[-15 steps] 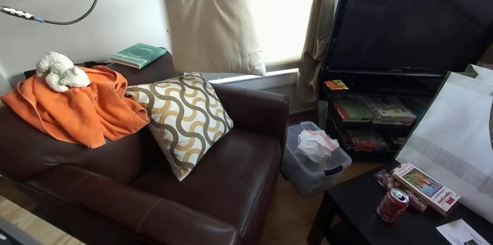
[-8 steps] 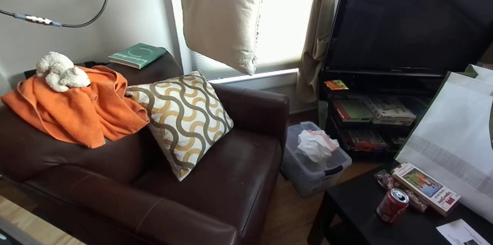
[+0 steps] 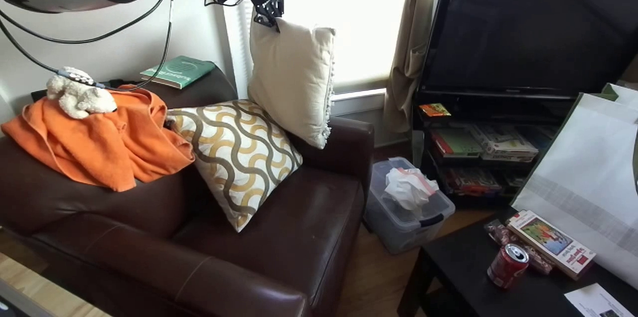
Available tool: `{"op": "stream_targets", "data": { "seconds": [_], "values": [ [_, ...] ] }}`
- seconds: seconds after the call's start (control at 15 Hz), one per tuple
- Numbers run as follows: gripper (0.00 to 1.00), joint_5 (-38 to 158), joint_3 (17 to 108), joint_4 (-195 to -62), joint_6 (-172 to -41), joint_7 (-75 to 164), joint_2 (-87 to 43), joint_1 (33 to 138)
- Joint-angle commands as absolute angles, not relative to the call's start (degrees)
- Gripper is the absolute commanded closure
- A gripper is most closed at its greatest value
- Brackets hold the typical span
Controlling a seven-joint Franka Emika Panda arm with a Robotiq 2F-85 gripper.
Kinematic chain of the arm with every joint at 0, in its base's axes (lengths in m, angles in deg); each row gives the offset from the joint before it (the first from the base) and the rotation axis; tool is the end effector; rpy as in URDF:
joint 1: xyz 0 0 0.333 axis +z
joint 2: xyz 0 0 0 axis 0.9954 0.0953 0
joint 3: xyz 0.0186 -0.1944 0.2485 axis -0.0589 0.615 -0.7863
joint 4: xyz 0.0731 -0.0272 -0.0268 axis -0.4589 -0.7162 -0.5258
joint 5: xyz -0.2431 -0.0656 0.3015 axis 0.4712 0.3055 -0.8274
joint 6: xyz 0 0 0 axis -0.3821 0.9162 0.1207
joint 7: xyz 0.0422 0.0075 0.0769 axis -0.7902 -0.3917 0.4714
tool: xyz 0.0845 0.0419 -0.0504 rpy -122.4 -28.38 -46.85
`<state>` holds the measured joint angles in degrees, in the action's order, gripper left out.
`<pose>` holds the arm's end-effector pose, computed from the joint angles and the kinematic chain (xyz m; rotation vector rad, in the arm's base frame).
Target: Pick up the pillow in front of the pillows on the sofa seat and put it on top of the brown curvy stripes pillow
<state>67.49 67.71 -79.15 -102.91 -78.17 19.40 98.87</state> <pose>0.8215 0.1391 0.3985 -1.5132 2.2222 -0.6553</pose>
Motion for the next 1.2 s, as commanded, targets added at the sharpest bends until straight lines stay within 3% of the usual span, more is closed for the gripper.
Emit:
{"op": "stream_targets", "data": {
  "seconds": [0.0,0.2,0.27,0.33,0.87,1.13],
  "values": [
    [0.97,64.78,62.12,-80.67,-98.89,-70.08,17.42,99.29],
    [0.97,63.78,58.28,-82.66,-93.72,-66.28,14.51,99.76],
    [0.62,63.33,56.97,-83.05,-91.73,-65.03,13.77,99.77],
    [0.61,62.57,55.54,-83.24,-90.08,-63.67,13.37,99.55],
    [0.01,55.02,46.65,-83.85,-69.61,-52.17,8.22,97.17],
    [0.0,56.19,46.99,-82.6,-58.69,-48.35,3.64,95.62]
  ]
}}
